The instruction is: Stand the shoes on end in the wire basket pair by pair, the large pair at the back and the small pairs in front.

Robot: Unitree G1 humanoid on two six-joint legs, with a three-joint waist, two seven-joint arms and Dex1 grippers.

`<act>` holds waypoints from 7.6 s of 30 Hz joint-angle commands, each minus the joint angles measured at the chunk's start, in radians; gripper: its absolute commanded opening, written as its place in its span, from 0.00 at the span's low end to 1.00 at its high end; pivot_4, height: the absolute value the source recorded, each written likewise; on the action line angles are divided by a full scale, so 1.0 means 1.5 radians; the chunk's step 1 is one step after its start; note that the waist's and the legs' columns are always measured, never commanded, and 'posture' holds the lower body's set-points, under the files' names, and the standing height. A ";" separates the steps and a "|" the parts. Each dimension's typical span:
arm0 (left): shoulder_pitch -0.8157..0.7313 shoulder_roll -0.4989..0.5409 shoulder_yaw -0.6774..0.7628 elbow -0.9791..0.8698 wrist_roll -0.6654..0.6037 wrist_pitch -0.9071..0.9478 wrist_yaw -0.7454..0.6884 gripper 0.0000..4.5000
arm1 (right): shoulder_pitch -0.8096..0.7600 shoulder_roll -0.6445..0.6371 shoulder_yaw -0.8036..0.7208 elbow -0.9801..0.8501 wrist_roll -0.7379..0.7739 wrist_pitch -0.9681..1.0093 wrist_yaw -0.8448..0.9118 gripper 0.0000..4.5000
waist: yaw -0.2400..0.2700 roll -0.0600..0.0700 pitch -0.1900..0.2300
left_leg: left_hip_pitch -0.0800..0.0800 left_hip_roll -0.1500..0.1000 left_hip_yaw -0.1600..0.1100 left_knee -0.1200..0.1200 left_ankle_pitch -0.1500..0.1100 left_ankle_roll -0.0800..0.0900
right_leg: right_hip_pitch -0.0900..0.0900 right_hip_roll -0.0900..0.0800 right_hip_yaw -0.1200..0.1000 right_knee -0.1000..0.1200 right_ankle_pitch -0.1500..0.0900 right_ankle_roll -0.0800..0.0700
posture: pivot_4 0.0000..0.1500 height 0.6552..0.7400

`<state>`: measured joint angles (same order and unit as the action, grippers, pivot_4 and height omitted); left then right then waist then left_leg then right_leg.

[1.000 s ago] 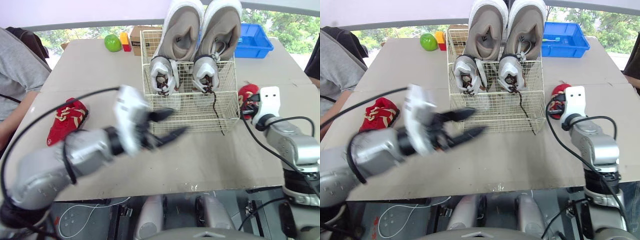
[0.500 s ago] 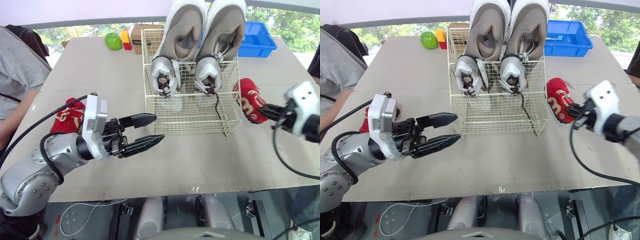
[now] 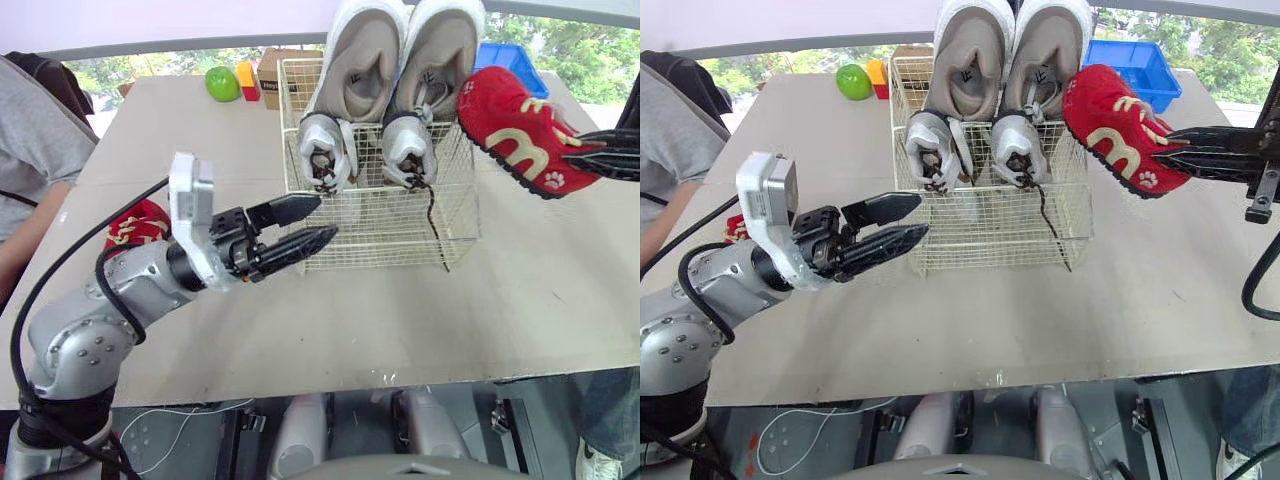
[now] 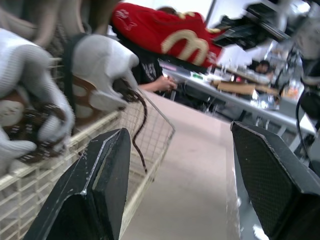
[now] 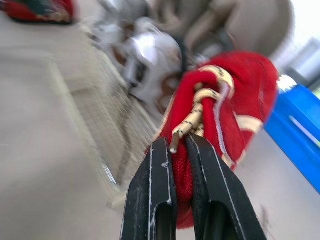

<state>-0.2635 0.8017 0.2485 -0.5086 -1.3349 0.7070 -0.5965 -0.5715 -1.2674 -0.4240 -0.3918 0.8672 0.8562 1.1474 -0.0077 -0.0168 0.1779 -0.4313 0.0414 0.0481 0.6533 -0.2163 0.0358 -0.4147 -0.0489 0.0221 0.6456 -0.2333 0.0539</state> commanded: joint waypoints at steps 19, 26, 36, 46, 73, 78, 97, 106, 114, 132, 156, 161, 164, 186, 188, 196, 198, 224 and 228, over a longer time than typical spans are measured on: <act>-0.245 0.180 -0.068 0.121 -0.011 0.209 -0.137 0.78 | -0.273 0.225 0.395 0.011 -0.222 -0.371 0.250 0.01 | -0.004 -0.001 0.001 | 0.000 -0.002 0.001 0.000 0.000 0.000 | 0.000 0.001 -0.002 0.001 0.001 0.002 | 1.00 1.00; -0.338 0.233 -0.202 0.151 0.161 0.208 -0.362 0.78 | -0.337 0.315 0.432 0.057 -0.257 -0.438 0.286 0.01 | 0.001 -0.001 0.001 | -0.002 -0.002 0.001 0.000 0.000 -0.001 | -0.001 0.001 -0.003 0.001 0.001 0.003 | 1.00 1.00; -0.387 0.225 -0.270 0.145 0.233 0.254 -0.492 0.78 | -0.360 0.368 0.443 0.080 -0.281 -0.489 0.287 0.01 | -0.001 -0.001 0.002 | -0.002 -0.002 0.001 0.001 0.000 -0.001 | -0.002 0.001 -0.003 0.004 0.001 0.003 | 1.00 1.00; -0.417 0.161 -0.247 0.180 0.242 0.317 -0.474 0.16 | -0.345 0.383 0.446 0.086 -0.280 -0.445 0.256 0.00 | -0.002 -0.001 0.002 | -0.002 -0.002 0.000 0.004 0.000 0.000 | -0.003 0.001 -0.003 0.010 0.001 0.003 | 1.00 1.00; -0.158 -0.186 0.048 -0.070 0.173 0.109 0.116 0.11 | -0.219 0.662 0.132 0.010 0.093 0.234 -0.535 0.88 | 0.000 -0.004 0.001 | -0.002 -0.002 -0.001 0.007 0.000 0.000 | -0.001 -0.001 -0.001 0.010 0.002 0.003 | 1.00 1.00; -0.142 -0.179 0.057 -0.074 0.119 0.105 0.133 0.11 | -0.186 0.611 0.095 0.008 0.180 0.245 -0.509 0.88 | -0.002 -0.004 0.001 | -0.002 -0.002 -0.001 0.007 0.000 0.000 | -0.001 -0.001 -0.003 0.010 0.001 0.003 | 1.00 1.00; -0.127 -0.134 0.023 -0.074 0.075 0.072 0.126 0.11 | -0.193 0.560 0.136 0.049 0.258 0.215 -0.511 0.17 | -0.003 -0.004 0.001 | -0.002 -0.002 -0.001 0.007 0.000 0.000 | -0.001 0.001 -0.002 0.010 0.001 0.002 | 1.00 1.00; -0.132 -0.145 0.022 -0.059 0.035 0.057 0.135 0.10 | -0.179 0.537 0.143 0.014 0.219 0.162 -0.489 0.00 | -0.003 -0.004 0.001 | -0.002 -0.002 -0.001 0.007 0.000 0.000 | -0.001 0.001 -0.002 0.009 0.001 0.002 | 1.00 1.00; -0.103 -0.100 0.037 -0.062 -0.040 0.073 0.156 0.88 | -0.174 0.465 0.098 0.008 0.219 0.124 -0.458 0.00 | -0.003 -0.004 0.002 | -0.002 -0.002 -0.002 0.007 0.000 0.000 | -0.001 0.001 -0.002 0.008 0.001 0.002 | 1.00 1.00; 0.167 -0.031 0.036 -0.184 0.112 -0.009 -0.023 0.88 | 0.105 0.368 0.093 -0.051 -0.038 -0.191 -0.253 0.00 | -0.003 -0.004 0.002 | 0.000 -0.001 0.000 0.000 0.000 0.000 | -0.001 0.000 0.000 0.003 0.000 0.000 | 1.00 1.00; 0.190 -0.025 0.030 -0.202 0.136 -0.025 -0.009 0.88 | 0.198 0.421 0.181 0.064 -0.073 -0.159 -0.188 0.00 | -0.003 -0.004 0.001 | 0.001 -0.001 -0.001 0.000 0.000 0.000 | 0.000 0.001 0.000 0.002 0.000 0.000 | 1.00 1.00; 0.196 -0.027 0.030 -0.196 0.143 -0.033 -0.016 0.89 | 0.197 0.424 0.146 0.040 -0.069 -0.139 -0.254 0.41 | -0.003 -0.004 0.001 | 0.001 -0.001 0.000 0.000 0.000 0.000 | 0.000 0.001 0.000 0.002 0.000 0.000 | 1.00 1.00; 0.214 -0.029 0.038 -0.189 0.151 -0.042 -0.031 0.89 | 0.216 0.407 0.115 -0.001 -0.061 -0.138 -0.266 0.71 | -0.001 -0.004 0.001 | 0.001 -0.001 0.000 0.001 0.000 0.000 | 0.001 0.000 0.000 0.002 0.000 0.000 | 1.00 1.00; 0.311 0.190 0.371 0.334 0.254 -0.012 -0.201 0.89 | 0.052 0.303 0.238 -0.167 0.051 -0.126 -0.129 0.97 | 0.006 -0.006 0.000 | -0.001 -0.001 0.000 -0.001 0.000 0.000 | -0.001 -0.004 -0.003 -0.001 -0.001 -0.001 | 1.00 1.00; 0.268 0.274 0.327 0.490 0.322 -0.030 -0.261 0.89 | 0.068 0.302 0.235 -0.177 0.041 -0.136 -0.124 0.97 | 0.006 -0.008 -0.001 | -0.002 -0.001 0.000 -0.001 0.000 0.000 | -0.001 -0.004 -0.004 -0.002 0.000 -0.001 | 1.00 1.00; -0.104 0.325 0.014 0.910 0.603 -0.175 -0.347 0.89 | 0.139 0.296 0.206 -0.225 0.031 -0.147 -0.156 0.97 | 0.014 -0.008 -0.002 | -0.002 0.000 0.002 -0.002 0.000 0.000 | -0.003 -0.005 -0.007 -0.001 0.000 -0.002 | 1.00 1.00; -0.177 0.309 -0.043 0.976 0.659 -0.204 -0.381 0.89 | 0.152 0.293 0.193 -0.236 0.043 -0.142 -0.169 0.97 | 0.014 -0.009 -0.002 | -0.003 -0.001 0.003 -0.002 0.000 0.000 | -0.003 -0.005 -0.008 -0.001 0.000 -0.001 | 1.00 1.00; -0.143 0.153 0.223 0.563 0.510 0.098 -0.459 0.00 | 0.262 0.255 0.142 -0.262 0.062 -0.160 -0.221 1.00 | 0.003 -0.013 -0.004 | -0.002 0.002 -0.002 0.000 0.000 0.000 | -0.001 -0.010 -0.009 0.002 0.001 0.000 | 1.00 1.00; -0.100 -0.055 0.375 0.160 0.341 0.161 -0.180 0.00 | 0.301 0.275 0.136 -0.236 0.017 -0.204 -0.197 1.00 | 0.010 -0.013 -0.004 | -0.002 0.001 -0.004 0.001 0.000 0.000 | 0.001 -0.014 -0.011 0.001 0.001 0.001 | 1.00 1.00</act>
<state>-0.4141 0.7246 0.7354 -0.1106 -0.7279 0.9143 -0.9846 -0.1276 -0.8569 -0.1984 -0.7467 0.9074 0.5856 0.8343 0.0076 -0.0365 0.1721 -0.4342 0.0426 0.0429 0.6553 -0.2167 0.0360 -0.4118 -0.0691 0.0064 0.6479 -0.2311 0.0564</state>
